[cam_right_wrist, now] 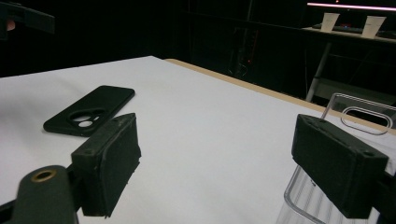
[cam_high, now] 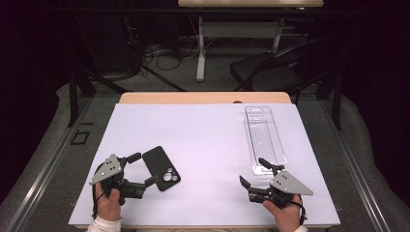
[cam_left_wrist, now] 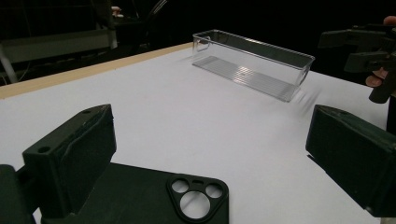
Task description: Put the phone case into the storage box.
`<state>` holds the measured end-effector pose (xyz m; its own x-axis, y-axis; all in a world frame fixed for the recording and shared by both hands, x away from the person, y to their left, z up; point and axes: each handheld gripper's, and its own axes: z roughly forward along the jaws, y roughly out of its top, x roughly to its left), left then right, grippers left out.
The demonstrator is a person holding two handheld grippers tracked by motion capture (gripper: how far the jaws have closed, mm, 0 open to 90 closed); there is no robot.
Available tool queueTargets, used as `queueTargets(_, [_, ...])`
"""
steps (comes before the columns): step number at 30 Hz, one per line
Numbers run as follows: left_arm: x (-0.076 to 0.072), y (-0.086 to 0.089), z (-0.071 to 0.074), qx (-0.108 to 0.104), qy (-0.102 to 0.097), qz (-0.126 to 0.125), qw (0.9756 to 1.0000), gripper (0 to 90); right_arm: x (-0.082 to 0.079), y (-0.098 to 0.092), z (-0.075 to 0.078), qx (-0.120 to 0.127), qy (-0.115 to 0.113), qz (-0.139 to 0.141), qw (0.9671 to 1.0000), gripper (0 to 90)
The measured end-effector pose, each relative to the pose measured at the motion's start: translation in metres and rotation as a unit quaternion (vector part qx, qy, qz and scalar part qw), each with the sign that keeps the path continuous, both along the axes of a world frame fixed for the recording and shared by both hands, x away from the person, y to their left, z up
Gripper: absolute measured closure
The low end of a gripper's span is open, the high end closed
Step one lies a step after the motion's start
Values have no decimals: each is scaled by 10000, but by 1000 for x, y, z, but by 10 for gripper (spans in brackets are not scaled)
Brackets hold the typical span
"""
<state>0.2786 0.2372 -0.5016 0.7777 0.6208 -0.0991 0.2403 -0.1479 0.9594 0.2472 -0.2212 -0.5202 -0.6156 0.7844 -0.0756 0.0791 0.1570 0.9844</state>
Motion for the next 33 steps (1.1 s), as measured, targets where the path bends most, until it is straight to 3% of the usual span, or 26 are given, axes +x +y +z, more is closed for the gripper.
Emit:
queueTargets(14, [2, -3, 2, 60, 141, 39, 9999, 21, 0, 3, 0, -48, -5, 13, 10000, 142])
queueTargets(18, [7, -6, 2, 27, 303, 92, 9995, 20, 0, 4, 0, -74, -24, 6, 10000, 142])
queueTargets(22, [9, -9, 1, 129, 385, 146, 9991, 20, -1, 4, 0, -103, -15, -43, 9999, 141])
queueTargets(24, [12, -11, 1, 197, 553, 263, 9979, 19, -1, 4, 0, -139, -19, -54, 9999, 141])
queueTargets(30, [20, -12, -2, 49, 855, 211, 9961, 6, 0, 4, -1, -131, 1, -112, 9999, 141])
queueTargets(32, [22, -17, -2, 286, 937, 249, 9949, 6, -2, 3, -2, -163, 21, -103, 9998, 141])
queueTargets(33, [22, -17, -2, 286, 937, 249, 9949, 6, -2, 2, -2, -174, 26, -103, 9998, 141])
